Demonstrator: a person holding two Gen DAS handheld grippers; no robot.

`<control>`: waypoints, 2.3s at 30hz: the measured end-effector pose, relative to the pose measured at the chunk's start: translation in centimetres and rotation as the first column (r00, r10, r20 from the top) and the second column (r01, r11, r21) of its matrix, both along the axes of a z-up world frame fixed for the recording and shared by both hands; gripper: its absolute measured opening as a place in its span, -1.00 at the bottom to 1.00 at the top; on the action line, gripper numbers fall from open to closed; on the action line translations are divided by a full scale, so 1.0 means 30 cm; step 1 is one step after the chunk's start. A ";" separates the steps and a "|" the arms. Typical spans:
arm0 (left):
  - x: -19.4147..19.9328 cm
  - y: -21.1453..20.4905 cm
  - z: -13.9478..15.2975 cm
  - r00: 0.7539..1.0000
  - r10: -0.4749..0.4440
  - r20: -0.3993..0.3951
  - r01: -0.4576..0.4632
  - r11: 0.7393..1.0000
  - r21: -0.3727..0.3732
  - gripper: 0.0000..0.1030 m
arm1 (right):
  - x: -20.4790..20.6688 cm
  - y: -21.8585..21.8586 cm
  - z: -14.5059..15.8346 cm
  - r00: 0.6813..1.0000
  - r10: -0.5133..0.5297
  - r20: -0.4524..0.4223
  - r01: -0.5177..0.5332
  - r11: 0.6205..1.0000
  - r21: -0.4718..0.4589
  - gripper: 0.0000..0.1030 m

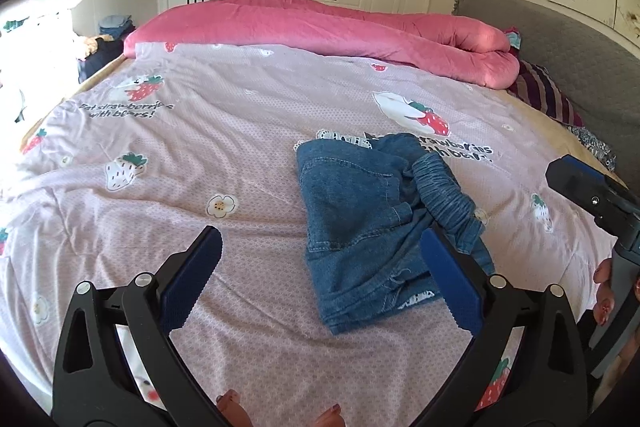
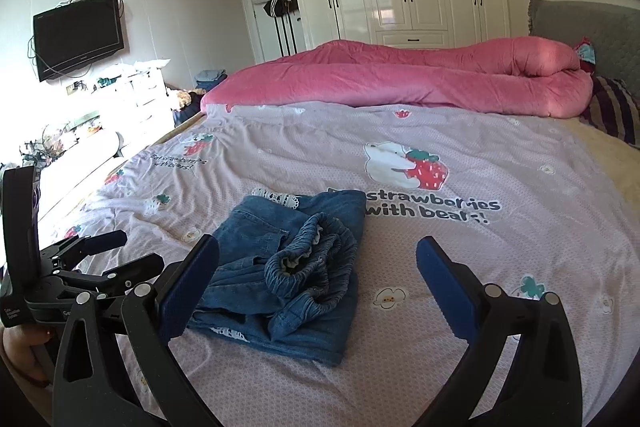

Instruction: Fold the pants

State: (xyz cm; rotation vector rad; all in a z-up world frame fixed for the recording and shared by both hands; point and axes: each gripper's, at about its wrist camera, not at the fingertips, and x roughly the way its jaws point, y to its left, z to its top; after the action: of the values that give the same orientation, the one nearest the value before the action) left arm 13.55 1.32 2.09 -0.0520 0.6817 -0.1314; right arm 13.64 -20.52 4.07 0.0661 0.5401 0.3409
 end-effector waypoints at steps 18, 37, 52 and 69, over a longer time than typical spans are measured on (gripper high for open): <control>-0.114 -0.031 0.016 1.000 0.008 0.023 -0.009 0.999 0.035 0.81 | -0.111 -0.016 0.013 1.000 0.007 0.008 -0.007 1.000 0.009 0.91; -0.239 -0.033 -0.010 1.000 0.024 0.017 -0.025 0.999 0.025 0.82 | -0.233 -0.016 -0.057 0.999 -0.035 -0.008 0.034 0.998 -0.060 0.91; -0.312 -0.058 -0.063 1.000 0.028 -0.007 -0.028 0.999 0.027 0.82 | -0.307 -0.041 -0.156 0.996 -0.036 -0.085 0.031 0.998 -0.064 0.91; -0.409 -0.067 -0.148 0.999 0.014 -0.037 -0.015 1.000 -0.012 0.82 | -0.376 -0.057 -0.225 0.992 -0.045 -0.121 0.034 0.995 -0.096 0.91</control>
State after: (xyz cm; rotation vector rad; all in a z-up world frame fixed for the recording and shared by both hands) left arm 1.27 -0.68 -2.35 -0.0716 0.7171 -0.1211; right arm 2.35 -22.24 -2.67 0.0070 0.6750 0.2735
